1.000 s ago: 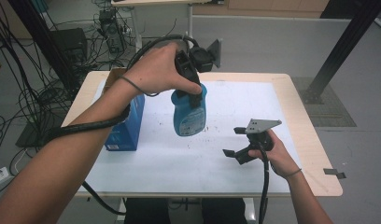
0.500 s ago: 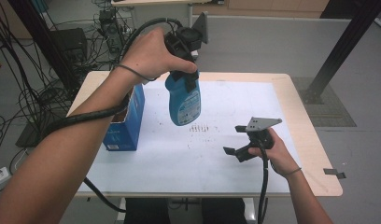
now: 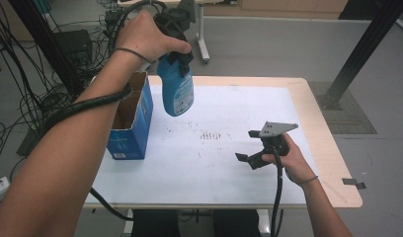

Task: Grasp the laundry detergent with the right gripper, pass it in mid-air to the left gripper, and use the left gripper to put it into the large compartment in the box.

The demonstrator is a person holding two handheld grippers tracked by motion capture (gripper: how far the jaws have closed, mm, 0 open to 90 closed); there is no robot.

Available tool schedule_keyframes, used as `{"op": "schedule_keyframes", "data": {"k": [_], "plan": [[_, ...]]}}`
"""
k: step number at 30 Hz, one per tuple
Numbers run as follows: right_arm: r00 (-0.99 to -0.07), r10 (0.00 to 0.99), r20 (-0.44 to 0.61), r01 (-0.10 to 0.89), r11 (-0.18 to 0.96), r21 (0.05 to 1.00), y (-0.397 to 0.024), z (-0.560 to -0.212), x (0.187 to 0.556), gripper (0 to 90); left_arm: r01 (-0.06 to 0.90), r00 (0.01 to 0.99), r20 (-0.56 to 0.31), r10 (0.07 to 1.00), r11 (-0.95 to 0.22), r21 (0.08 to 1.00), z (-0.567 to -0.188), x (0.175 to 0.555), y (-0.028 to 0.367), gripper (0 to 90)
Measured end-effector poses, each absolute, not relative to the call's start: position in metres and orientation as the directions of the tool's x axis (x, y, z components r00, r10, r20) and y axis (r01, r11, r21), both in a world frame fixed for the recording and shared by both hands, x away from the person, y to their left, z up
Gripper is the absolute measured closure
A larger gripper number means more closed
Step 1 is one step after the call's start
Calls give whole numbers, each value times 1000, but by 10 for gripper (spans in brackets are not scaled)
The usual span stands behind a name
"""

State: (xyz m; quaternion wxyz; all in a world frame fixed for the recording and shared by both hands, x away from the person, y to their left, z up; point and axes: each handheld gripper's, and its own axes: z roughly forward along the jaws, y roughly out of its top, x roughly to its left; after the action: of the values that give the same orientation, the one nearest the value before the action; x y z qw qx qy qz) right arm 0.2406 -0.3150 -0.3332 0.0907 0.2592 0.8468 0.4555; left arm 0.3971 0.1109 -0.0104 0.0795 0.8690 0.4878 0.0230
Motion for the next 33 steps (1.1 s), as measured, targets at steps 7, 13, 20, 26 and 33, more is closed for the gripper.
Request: {"op": "schedule_keyframes", "data": {"k": [7, 13, 20, 26, 33], "plan": [[-848, 524, 79, 356, 453, 818, -314, -331, 240, 40, 893, 429, -34, 902, -419, 164, -3, 402, 127, 372], [-853, 517, 73, 346, 455, 821, -314, -331, 240, 41, 928, 347, -58, 936, -334, 163, 0, 405, 147, 372], [-852, 519, 70, 344, 454, 822, -314, -330, 240, 42, 961, 243, -32, 969, -236, 145, 3, 408, 171, 372], [-852, 519, 73, 347, 453, 821, -314, -331, 241, 42, 978, 167, -27, 986, -162, 128, 1, 408, 195, 372], [-852, 519, 68, 345, 459, 819, -312, -331, 242, 44, 990, 81, 28, 996, -84, 117, 1, 409, 207, 372]]}}
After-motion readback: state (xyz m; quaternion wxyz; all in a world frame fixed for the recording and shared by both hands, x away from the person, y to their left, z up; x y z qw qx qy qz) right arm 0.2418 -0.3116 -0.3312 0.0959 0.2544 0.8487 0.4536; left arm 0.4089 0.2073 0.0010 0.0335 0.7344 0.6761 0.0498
